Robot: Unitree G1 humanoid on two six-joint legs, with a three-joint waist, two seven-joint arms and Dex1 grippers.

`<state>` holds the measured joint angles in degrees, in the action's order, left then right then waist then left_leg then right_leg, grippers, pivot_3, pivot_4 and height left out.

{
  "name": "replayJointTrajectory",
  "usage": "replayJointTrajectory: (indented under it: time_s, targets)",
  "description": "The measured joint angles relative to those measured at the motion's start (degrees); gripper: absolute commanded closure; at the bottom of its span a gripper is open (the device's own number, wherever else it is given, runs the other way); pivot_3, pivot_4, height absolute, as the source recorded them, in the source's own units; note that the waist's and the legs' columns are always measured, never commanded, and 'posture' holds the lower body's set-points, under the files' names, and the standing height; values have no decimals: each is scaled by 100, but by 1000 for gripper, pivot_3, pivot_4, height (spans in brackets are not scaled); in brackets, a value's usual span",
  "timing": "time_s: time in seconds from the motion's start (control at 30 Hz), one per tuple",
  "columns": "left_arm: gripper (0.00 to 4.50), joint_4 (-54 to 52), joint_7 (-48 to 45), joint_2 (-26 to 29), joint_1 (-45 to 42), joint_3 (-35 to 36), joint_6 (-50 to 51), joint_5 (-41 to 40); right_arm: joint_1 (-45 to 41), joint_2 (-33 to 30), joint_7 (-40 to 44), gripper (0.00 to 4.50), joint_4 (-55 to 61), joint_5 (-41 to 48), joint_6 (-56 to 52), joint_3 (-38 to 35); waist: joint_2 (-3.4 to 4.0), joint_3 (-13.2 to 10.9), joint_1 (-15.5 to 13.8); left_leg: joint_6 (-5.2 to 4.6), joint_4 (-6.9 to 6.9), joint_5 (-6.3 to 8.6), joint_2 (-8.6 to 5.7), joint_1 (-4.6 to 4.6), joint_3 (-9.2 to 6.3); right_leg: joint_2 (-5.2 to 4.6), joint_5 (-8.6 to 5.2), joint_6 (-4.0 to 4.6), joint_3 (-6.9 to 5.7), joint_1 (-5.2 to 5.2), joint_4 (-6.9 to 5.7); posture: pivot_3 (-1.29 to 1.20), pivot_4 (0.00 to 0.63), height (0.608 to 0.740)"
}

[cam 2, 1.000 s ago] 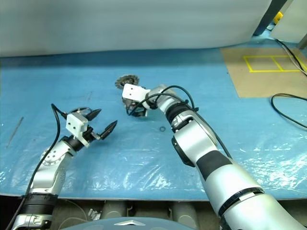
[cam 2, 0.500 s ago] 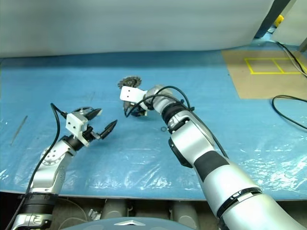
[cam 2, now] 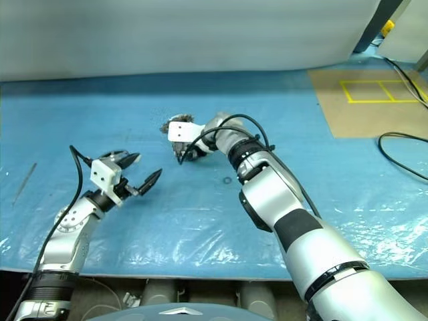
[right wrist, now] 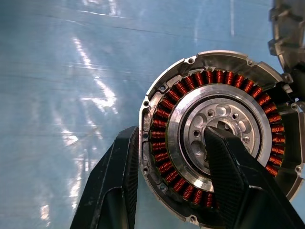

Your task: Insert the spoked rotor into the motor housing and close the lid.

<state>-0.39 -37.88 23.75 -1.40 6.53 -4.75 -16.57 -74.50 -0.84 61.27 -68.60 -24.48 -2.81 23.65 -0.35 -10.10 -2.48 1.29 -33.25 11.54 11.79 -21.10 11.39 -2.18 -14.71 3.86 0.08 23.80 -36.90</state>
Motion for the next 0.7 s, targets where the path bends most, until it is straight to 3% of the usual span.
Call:
replayJointTrajectory:
  time_s: [0.2, 0.37, 0.57, 0.7]
  targets:
    - [0, -688, -144, 84, 664, -22, 207, -117, 1075, -234, 859, 2769, 2011, 65, -754, 115, -16, 33, 14, -19, 9, 11, 3, 23, -1, 3, -2, 2, -5, -22, 5, 0, 150, 740]
    - [0, -1003, -180, 84, 942, -70, 291, -131, 1911, -332, 996, 2769, 3621, 58, -1697, 314, -17, 33, 7, -15, 31, 13, 1, 111, -1, 2, -25, 4, 1, -94, 18, 0, 150, 740]
    - [0, -1125, -165, 52, 989, -230, 332, -86, 2809, -578, 1093, 2769, 5540, 58, -2991, 646, -12, 40, -9, -4, 57, 7, -6, 114, -1, 3, -34, -3, 4, -93, 27, 0, 150, 740]
    - [0, -965, -177, 38, 601, -271, 319, -50, 3030, -556, 1016, 1426, 5933, 151, -3366, 727, -14, 42, -8, 17, 67, -5, -10, 113, -1, 1, -35, -3, 4, -90, 32, 0, 150, 740]
